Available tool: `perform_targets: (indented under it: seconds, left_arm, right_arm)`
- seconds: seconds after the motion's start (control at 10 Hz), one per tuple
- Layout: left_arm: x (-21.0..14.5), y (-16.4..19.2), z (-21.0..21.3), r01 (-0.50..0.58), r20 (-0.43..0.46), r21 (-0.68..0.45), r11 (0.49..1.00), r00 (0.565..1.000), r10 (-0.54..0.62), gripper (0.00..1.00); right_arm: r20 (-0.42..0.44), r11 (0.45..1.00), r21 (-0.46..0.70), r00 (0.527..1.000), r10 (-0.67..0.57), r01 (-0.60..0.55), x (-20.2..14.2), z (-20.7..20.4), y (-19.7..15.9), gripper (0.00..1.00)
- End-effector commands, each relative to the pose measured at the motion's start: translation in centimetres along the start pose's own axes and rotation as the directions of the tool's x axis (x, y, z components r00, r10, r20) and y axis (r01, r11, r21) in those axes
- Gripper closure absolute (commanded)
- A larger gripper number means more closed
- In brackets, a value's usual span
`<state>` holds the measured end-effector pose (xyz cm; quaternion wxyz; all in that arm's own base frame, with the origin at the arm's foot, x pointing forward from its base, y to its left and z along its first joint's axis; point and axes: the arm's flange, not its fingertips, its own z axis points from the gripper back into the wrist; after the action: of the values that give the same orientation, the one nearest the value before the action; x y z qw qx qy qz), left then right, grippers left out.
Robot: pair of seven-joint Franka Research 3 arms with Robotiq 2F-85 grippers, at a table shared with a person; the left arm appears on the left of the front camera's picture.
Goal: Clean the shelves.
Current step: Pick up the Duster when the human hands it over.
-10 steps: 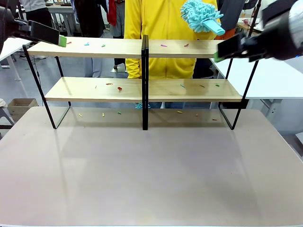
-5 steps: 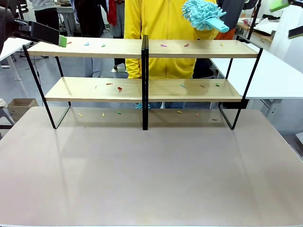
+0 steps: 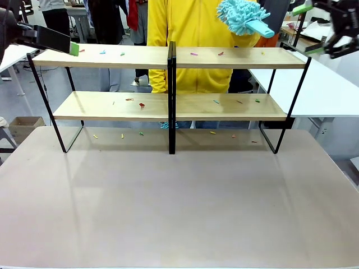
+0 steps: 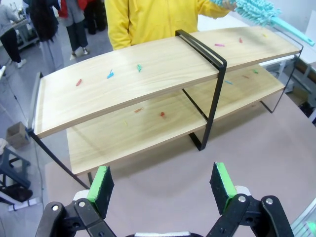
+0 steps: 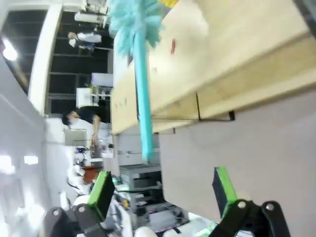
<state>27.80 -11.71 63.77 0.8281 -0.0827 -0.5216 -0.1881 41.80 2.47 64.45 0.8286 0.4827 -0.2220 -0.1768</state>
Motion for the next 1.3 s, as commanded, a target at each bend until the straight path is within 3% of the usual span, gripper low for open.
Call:
perform_targets:
  seconds: [0.0, 0.3, 0.6, 0.7, 0.9, 1.0, 1.1, 1.2]
  left_arm:
    - [0.0, 0.1, 0.0, -0.001, 0.001, 0.002, 1.0, 1.0, 0.001, 0.0]
    - [0.0, 0.1, 0.0, -0.001, 0.001, 0.002, 1.0, 1.0, 0.001, 0.0]
    - [0.0, 0.1, 0.0, -0.001, 0.001, 0.002, 1.0, 1.0, 0.001, 0.0]
    - [0.0, 0.1, 0.0, -0.001, 0.001, 0.002, 1.0, 1.0, 0.001, 0.0]
    - [0.0, 0.1, 0.0, -0.001, 0.001, 0.002, 1.0, 1.0, 0.001, 0.0]
    - [0.0, 0.1, 0.0, -0.001, 0.001, 0.002, 1.0, 1.0, 0.001, 0.0]
    - [0.0, 0.1, 0.0, -0.001, 0.001, 0.002, 1.0, 1.0, 0.001, 0.0]
    - [0.0, 0.1, 0.0, -0.001, 0.001, 0.002, 1.0, 1.0, 0.001, 0.0]
  right_arm:
    - [-0.033, 0.992, 0.106, 0.997, -0.066, 0.069, 5.6, -3.4, 0.7, 0.0]
    - [-0.049, 0.985, 0.162, 0.997, -0.058, 0.065, 7.4, -8.0, -0.4, 0.0]
    - [-0.069, 0.983, 0.174, 0.997, -0.045, 0.056, 7.3, -8.8, -0.5, 0.0]
    - [-0.075, 0.984, 0.172, 0.997, -0.032, 0.045, 7.2, -8.7, -0.3, 0.54]
    - [-0.085, 0.983, 0.173, 0.996, -0.042, 0.056, 6.9, -8.8, -0.3, 0.55]
    - [-0.077, 0.981, 0.184, 0.996, -0.042, 0.056, 6.9, -8.7, -0.2, 1.0]
    - [-0.074, 0.98, 0.192, 0.997, -0.039, 0.053, 7.0, -8.8, -0.2, 0.71]
    - [-0.061, 0.981, 0.187, 0.998, -0.035, 0.046, 7.0, -8.8, -0.2, 1.0]
